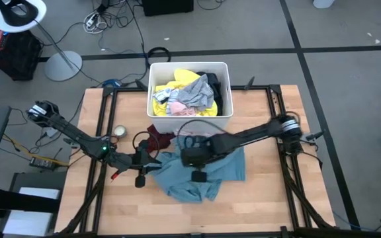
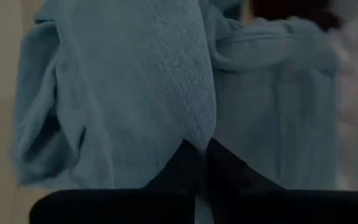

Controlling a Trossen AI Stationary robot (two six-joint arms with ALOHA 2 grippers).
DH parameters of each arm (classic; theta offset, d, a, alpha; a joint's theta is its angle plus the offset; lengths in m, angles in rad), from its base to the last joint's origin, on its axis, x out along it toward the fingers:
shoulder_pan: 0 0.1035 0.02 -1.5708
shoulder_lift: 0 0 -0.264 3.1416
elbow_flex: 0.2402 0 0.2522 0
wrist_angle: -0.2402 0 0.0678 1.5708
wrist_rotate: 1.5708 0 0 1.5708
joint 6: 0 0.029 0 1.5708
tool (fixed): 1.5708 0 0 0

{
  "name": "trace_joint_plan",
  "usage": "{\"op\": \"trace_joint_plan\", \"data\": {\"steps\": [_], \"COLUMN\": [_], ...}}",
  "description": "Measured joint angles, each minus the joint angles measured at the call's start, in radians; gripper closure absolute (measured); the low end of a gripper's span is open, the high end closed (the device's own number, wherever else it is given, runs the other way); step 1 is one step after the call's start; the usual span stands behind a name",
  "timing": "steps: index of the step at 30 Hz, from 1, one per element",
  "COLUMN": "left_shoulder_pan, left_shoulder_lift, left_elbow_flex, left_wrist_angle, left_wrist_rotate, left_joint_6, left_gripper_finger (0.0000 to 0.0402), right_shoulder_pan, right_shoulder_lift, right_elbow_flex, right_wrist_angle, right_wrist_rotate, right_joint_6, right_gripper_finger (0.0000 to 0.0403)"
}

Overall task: Sort clothes
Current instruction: Put the blue jeans into the white laundry bin

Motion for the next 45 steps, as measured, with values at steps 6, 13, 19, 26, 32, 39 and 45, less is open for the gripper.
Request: {"op": "trace_joint_plan", "data": {"steps": [6,13,19,26,32,39,45], "left_shoulder_pan": [0.000,0.000,0.000,0.000,0.000,0.000,0.000], "left_shoulder_lift": [0.000,0.000,0.000,-0.001,-0.001,-0.001,0.000], "left_elbow_flex": [0.000,0.000,0.000,0.000,0.000,0.000,0.000], "left_wrist_angle": [0.001,0.012,0.011,0.012,0.010,0.006,0.007], "left_wrist_rotate": [-0.001,-0.006,-0.017,-0.023,-0.031,-0.025,-0.049], "left_joint_6": [0.000,0.000,0.001,0.002,0.003,0.019,0.025], "left_gripper_finger": [0.0303,0.0303,0.0303,0.0303,0.0303,0.0303,0.0303], "right_shoulder_pan": [0.049,0.055,0.020,-0.061,-0.186,-0.386,-0.538], "right_shoulder_lift": [-0.181,-0.345,-0.451,-0.534,-0.551,-0.549,-0.508], "right_elbow_flex": [0.000,0.001,0.002,0.002,0.002,0.003,0.008], "right_wrist_angle": [-0.114,-0.124,-0.013,0.365,0.646,0.952,1.108], "right_wrist_rotate": [0.128,0.313,0.419,0.431,0.414,0.280,0.117], "right_joint_6": [0.084,0.127,0.071,-0.182,-0.381,-0.445,-0.398], "right_gripper_finger": [0.0388,0.0388,0.0388,0.0388,0.0388,0.0388,0.0388]}}
